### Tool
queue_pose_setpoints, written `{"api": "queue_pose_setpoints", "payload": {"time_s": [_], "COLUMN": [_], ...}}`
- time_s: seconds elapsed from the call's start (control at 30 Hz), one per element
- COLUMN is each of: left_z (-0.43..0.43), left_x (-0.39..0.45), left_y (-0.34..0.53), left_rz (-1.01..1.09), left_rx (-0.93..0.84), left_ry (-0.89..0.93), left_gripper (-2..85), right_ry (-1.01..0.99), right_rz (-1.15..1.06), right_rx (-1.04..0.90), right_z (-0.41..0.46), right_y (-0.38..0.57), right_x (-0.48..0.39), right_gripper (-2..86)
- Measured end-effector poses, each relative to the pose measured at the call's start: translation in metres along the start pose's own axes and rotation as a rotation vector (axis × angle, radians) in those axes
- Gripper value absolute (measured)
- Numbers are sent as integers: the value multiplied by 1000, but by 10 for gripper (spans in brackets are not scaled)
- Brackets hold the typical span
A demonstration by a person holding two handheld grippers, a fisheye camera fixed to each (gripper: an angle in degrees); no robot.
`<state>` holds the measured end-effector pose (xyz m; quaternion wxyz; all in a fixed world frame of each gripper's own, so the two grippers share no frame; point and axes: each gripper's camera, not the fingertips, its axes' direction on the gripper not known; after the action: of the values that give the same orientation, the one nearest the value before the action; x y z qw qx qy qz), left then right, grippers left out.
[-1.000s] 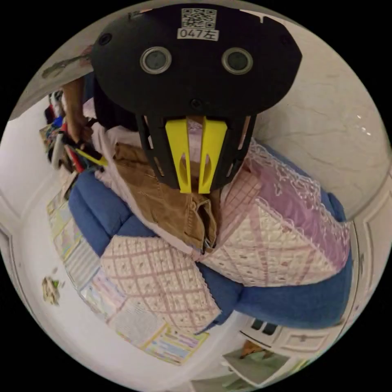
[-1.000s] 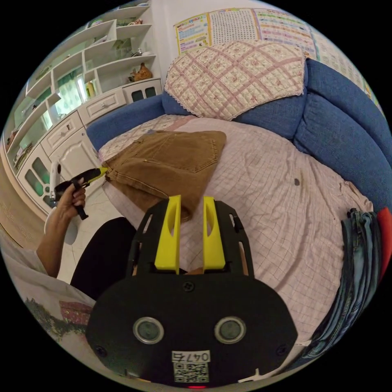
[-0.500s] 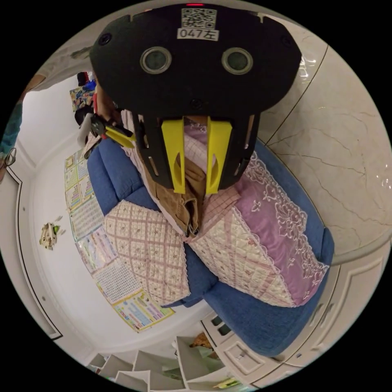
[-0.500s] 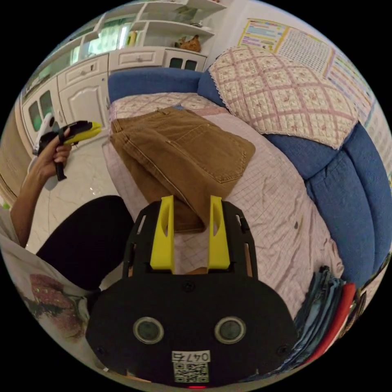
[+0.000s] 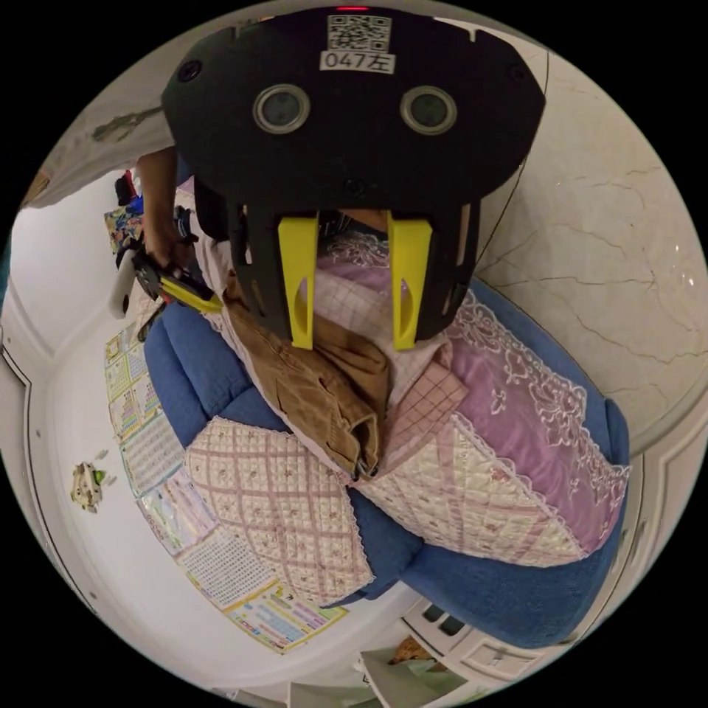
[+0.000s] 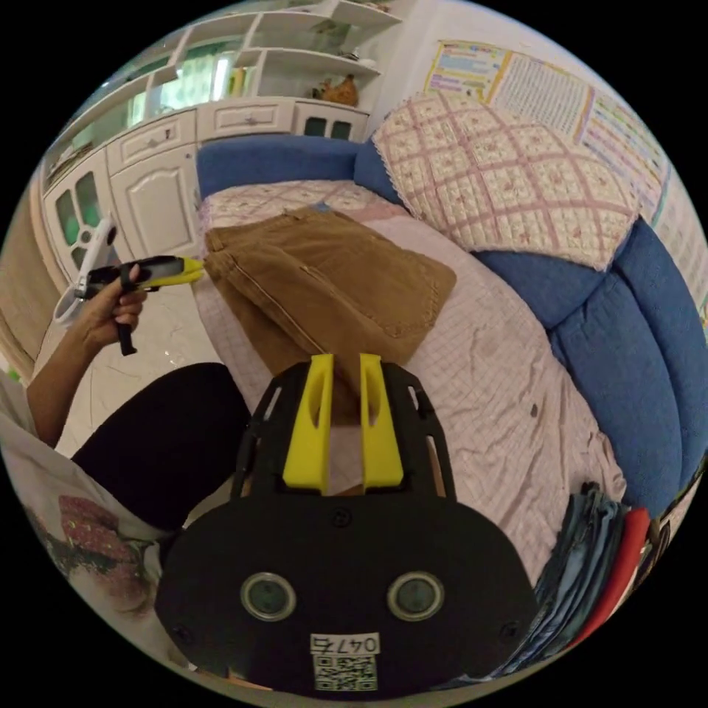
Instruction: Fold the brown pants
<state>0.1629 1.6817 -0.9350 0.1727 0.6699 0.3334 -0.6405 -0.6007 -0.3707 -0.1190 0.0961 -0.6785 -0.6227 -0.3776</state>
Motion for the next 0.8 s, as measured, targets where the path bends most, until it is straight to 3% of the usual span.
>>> {"api": "queue_pose_setpoints", "payload": {"time_s": [0.27, 0.43, 0.63, 0.8], "left_z": [-39, -67, -88, -92], "left_x": [-171, -221, -253, -302], "left_y": [24, 28, 4, 7], "left_rz": [-172, -189, -127, -116], "left_rx": [58, 75, 56, 48], "left_ry": [279, 368, 407, 423], "left_gripper": [130, 113, 120, 134], "right_ry": [-122, -146, 32, 300], "right_rz": [-244, -393, -508, -494], "right_rx": [111, 163, 119, 171], "right_z": [2, 29, 88, 125], "right_y": [-68, -108, -141, -132], "right_x": [-124, -187, -267, -292], "right_gripper": [105, 130, 136, 52]}}
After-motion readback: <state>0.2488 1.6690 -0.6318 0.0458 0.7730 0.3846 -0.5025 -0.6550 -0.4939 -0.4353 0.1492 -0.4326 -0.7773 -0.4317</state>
